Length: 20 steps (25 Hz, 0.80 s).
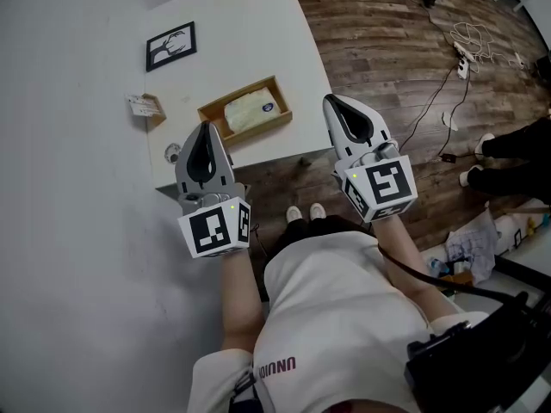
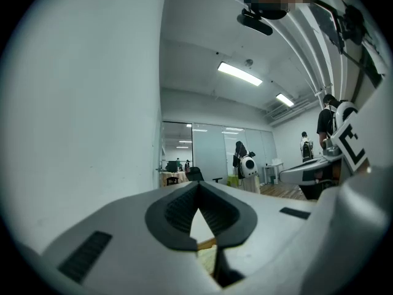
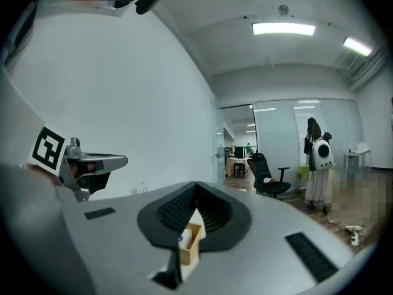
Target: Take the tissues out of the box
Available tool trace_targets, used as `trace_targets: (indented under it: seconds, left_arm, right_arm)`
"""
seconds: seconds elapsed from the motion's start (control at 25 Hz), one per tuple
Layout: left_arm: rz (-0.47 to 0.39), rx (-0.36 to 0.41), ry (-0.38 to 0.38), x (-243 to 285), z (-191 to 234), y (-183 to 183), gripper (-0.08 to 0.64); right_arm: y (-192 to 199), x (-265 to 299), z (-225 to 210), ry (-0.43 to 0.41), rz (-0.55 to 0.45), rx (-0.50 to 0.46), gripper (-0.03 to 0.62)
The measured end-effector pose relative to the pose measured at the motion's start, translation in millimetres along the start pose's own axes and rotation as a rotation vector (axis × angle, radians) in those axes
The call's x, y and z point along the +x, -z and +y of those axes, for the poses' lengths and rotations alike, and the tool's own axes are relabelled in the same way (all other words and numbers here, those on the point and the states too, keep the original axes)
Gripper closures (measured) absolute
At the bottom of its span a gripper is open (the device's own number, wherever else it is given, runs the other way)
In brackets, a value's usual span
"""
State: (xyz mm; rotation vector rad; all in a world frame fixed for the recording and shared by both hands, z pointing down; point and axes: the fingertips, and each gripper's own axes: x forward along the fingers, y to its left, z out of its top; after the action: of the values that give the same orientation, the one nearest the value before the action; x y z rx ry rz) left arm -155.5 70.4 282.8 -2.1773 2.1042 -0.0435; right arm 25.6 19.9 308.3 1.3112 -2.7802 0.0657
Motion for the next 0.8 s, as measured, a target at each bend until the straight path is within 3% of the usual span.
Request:
trace_targets:
  seconds: [0.8]
  left_arm:
    - [0.087, 0.001, 0.028, 23, -7, 21, 0.548]
  right_arm:
    - [-5, 6, -28, -0.091, -0.035, -0.001, 0.571]
